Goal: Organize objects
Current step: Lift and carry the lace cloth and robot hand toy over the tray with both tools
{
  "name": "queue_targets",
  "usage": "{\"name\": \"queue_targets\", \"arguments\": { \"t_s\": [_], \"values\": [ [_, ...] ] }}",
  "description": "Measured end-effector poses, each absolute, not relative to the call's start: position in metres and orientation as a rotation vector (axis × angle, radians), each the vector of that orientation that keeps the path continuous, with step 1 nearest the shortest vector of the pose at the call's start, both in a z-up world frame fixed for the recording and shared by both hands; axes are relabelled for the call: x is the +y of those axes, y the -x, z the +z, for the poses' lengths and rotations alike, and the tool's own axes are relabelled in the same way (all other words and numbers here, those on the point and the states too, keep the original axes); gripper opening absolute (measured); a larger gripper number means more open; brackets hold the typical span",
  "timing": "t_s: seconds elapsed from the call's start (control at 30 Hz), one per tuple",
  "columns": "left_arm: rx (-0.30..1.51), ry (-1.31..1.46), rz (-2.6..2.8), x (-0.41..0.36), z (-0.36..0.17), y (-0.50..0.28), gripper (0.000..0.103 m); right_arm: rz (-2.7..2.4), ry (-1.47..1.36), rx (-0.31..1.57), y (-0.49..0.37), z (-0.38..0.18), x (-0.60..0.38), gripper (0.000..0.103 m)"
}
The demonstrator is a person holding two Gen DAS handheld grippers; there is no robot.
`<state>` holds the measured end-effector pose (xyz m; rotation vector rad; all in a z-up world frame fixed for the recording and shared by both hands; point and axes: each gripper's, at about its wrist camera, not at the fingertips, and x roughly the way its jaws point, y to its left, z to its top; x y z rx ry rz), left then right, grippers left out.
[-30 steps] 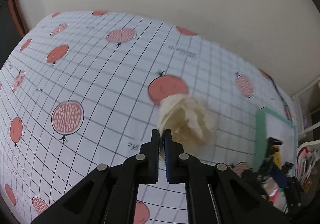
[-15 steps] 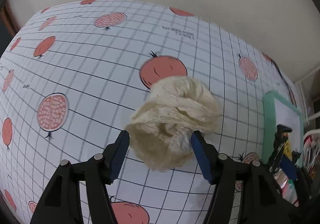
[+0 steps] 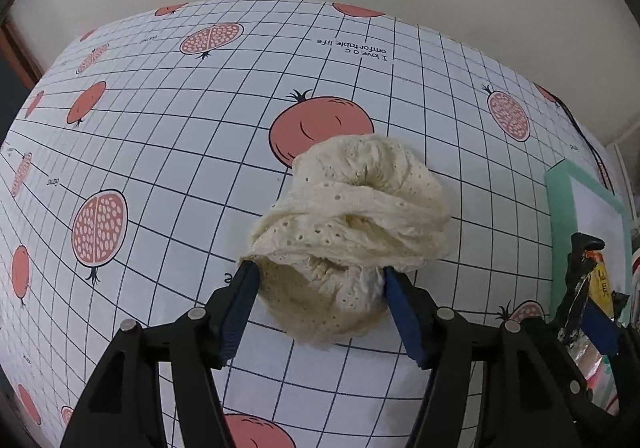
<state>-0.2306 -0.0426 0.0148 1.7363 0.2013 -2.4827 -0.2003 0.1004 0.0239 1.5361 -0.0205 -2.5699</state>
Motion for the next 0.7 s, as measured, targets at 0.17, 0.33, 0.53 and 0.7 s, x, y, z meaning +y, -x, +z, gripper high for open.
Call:
{"name": "queue_targets", "arguments": {
  "t_s": [0.17,0.33,0.53,0.7],
  "values": [
    [0.203,-1.733,-2.480,-0.043,0.017,0.229,0.055,-2.572,-1.540,-0.029,0.202,0.023,0.101,0.067],
    [0.200,-1.730,-2.494,-0.036,0.017,0.229,0.038,-2.570,-1.538,-0.031,0.202,0.025,0.100,0.067],
    [0.262,-1.743,-2.502,-0.037,0.022,0.231,0.018,-2.578,-1.524,-0.038,0.200,0.031,0.101,0.067],
    [0.302,-1.717,-2.531,-0.035,0.035,0.231,0.015,-2.595,-1.499,-0.057,0.198,0.040,0.105,0.067]
  ]
}}
